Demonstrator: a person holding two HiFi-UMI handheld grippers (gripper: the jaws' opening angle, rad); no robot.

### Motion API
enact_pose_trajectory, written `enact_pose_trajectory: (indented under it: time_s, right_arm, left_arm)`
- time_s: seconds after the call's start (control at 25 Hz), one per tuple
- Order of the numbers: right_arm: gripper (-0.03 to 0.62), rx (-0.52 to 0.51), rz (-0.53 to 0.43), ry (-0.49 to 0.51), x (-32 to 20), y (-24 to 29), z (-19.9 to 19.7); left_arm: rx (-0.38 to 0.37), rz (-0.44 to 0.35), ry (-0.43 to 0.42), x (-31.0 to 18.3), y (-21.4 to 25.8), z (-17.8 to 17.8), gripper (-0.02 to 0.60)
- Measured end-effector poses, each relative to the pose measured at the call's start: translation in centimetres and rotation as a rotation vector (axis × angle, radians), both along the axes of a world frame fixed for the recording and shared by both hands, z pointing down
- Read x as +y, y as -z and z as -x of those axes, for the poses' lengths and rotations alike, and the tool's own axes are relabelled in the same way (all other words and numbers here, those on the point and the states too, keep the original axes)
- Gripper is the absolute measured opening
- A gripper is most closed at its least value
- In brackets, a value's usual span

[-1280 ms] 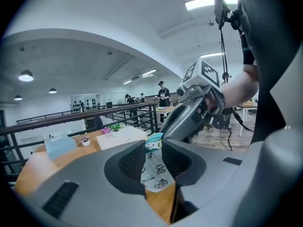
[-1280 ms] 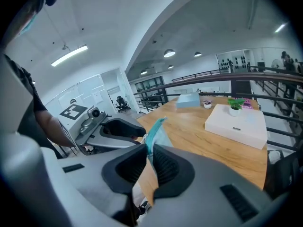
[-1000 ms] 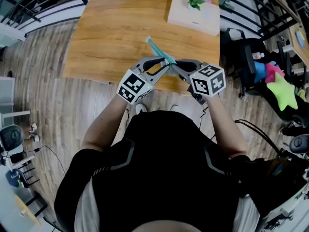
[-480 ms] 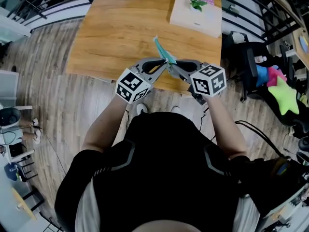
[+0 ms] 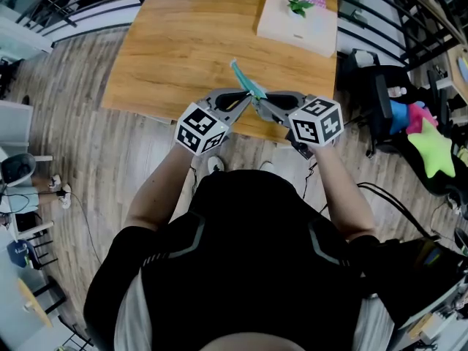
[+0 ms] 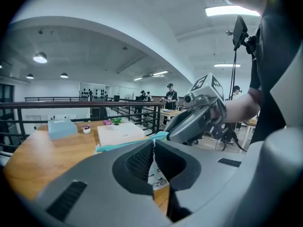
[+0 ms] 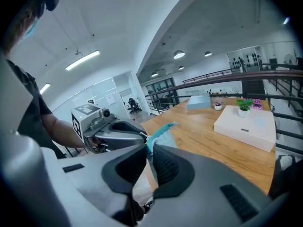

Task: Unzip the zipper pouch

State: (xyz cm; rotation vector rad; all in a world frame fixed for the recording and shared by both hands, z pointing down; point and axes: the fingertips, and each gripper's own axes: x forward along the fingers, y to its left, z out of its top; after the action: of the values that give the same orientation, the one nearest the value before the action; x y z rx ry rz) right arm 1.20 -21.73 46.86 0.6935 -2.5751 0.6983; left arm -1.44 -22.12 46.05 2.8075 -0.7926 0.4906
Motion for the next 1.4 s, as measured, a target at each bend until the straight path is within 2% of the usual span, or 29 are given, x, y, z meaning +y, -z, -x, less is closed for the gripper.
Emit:
enact_pose_trajectory:
  time_s: [0.28, 0.44, 0.84, 1.0, 1.2, 1.4]
  right_arm:
    - [0.051, 0.000, -0.012, 0.035, -0.3, 0.3, -0.8]
    - [0.049, 0.014, -0.013, 0.061, -0.6, 0.1, -1.7]
    - [0.049, 0.004, -0.020, 0.108, -0.9, 0.2, -2.8]
    - [0.049, 0.003, -0.019, 0.122, -1.1, 0.0, -3.0]
    - [0.049, 0.002, -0.021, 0.120, -2.0, -0.3, -1.9]
    - [0.049, 0.023, -0.009, 0.101, -3.6, -0.7, -0.3]
  left_arm:
    - [0.027, 0.026, 0.035, -0.5, 0.6, -0.4, 0.031]
    - [0.049, 0.056, 0.090, -1.6, 0.9, -0.1, 0.031]
    - [0.007, 0.042, 0.183, -2.6, 1.1, 1.0, 0.031]
    - [0.003, 0.044, 0.239, -3.0, 1.1, 2.4, 0.031]
    - [-0.008, 0.044, 0.260, -3.8, 0.8, 4.1, 0.031]
    - [0.031, 0.091, 0.324, -6.5, 0.4, 7.5, 0.031]
